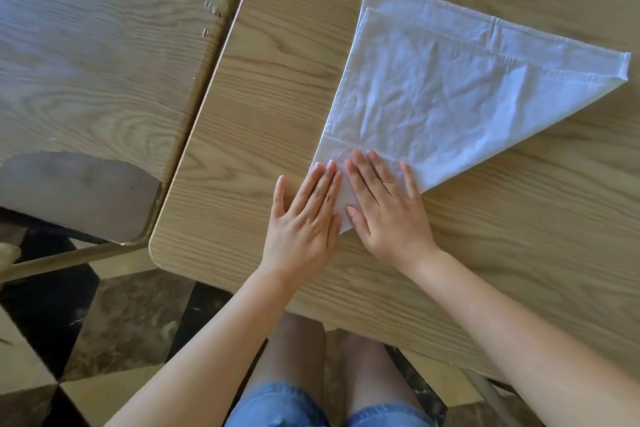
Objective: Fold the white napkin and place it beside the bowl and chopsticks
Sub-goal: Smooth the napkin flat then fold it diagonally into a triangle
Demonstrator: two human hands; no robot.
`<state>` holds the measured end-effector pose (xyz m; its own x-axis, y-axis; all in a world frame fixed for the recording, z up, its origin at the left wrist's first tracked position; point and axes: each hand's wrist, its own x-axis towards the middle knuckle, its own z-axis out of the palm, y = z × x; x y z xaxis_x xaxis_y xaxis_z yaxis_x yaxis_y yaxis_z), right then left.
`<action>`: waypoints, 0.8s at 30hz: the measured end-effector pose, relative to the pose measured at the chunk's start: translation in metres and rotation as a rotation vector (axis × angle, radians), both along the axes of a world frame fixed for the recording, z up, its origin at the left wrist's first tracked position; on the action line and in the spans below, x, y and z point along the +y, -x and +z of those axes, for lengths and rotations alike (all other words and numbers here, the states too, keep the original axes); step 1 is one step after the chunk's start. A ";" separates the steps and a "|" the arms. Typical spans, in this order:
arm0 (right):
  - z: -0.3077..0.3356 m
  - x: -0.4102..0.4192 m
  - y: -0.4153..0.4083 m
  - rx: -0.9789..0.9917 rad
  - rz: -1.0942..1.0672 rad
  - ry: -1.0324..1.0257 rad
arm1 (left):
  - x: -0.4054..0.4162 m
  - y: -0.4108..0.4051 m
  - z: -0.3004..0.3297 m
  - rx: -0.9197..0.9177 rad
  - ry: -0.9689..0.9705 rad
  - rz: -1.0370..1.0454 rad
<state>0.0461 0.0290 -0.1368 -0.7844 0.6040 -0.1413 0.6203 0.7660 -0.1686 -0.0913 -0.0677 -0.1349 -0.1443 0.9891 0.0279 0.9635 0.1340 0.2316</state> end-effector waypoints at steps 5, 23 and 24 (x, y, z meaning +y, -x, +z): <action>0.003 0.069 -0.053 -0.062 -0.142 -0.017 | -0.002 -0.001 0.003 0.011 0.045 0.019; 0.012 0.132 -0.037 0.020 -0.336 0.010 | 0.216 -0.018 0.023 0.009 0.034 -0.361; 0.009 0.138 -0.038 0.008 -0.350 0.008 | 0.227 -0.014 0.014 0.032 0.075 -0.369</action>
